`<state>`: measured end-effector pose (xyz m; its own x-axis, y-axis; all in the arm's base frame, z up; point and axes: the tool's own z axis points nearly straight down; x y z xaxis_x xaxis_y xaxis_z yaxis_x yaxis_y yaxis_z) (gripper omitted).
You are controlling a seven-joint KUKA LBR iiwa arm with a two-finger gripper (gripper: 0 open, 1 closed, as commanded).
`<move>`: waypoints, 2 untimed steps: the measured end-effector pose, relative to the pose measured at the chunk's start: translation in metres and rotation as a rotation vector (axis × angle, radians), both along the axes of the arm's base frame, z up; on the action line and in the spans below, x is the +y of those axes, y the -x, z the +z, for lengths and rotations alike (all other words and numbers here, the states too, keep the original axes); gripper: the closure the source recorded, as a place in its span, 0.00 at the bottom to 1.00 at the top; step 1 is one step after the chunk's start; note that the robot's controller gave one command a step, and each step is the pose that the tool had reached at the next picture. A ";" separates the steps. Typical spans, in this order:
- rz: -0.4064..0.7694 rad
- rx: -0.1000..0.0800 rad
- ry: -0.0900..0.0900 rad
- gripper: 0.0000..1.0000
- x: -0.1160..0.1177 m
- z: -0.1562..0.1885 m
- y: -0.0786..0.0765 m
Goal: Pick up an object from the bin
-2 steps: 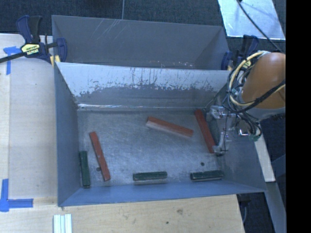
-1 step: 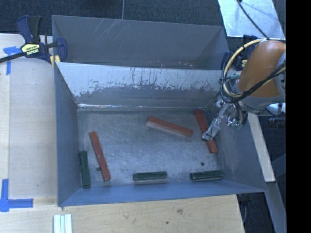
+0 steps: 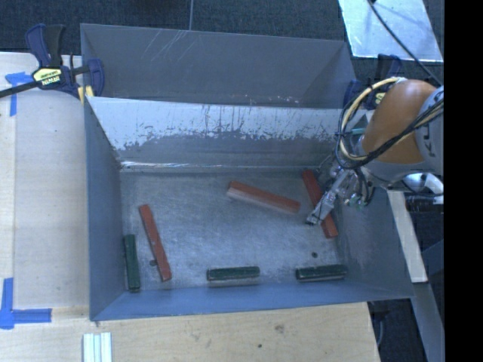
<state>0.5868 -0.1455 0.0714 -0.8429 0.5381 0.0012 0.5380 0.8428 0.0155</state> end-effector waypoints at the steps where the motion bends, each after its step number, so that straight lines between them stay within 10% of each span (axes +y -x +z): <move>1: 0.002 0.006 0.013 0.00 0.017 -0.001 0.022; 2: 0.000 0.003 0.014 1.00 0.015 0.000 0.020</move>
Offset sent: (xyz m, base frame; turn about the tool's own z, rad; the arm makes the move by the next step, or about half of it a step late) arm -0.0216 0.0153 -0.0014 0.0028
